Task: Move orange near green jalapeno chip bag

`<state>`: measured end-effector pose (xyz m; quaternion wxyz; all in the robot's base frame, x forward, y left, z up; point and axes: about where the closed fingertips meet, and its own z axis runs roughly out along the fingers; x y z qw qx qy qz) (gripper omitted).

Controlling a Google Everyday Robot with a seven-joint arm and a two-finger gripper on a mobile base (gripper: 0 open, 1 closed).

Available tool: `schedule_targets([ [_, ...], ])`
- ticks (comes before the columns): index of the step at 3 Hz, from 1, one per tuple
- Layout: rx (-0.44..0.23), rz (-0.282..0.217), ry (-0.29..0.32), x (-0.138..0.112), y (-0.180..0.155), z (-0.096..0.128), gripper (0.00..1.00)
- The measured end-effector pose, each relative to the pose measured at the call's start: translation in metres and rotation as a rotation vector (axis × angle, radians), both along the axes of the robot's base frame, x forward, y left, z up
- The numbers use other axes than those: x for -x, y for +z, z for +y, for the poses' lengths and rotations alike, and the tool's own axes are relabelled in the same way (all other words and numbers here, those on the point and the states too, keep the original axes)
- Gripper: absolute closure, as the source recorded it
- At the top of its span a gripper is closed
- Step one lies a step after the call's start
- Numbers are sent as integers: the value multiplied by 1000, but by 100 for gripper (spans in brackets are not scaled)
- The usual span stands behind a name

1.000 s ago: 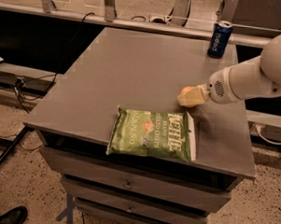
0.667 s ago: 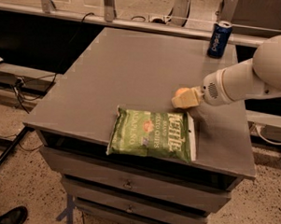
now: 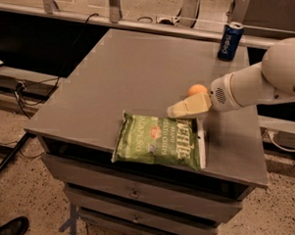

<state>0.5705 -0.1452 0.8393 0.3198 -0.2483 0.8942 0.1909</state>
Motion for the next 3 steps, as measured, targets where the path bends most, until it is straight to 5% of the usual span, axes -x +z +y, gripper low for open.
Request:
schedule_targets([
  [3,30,-106,23,-19,35,-37,0],
])
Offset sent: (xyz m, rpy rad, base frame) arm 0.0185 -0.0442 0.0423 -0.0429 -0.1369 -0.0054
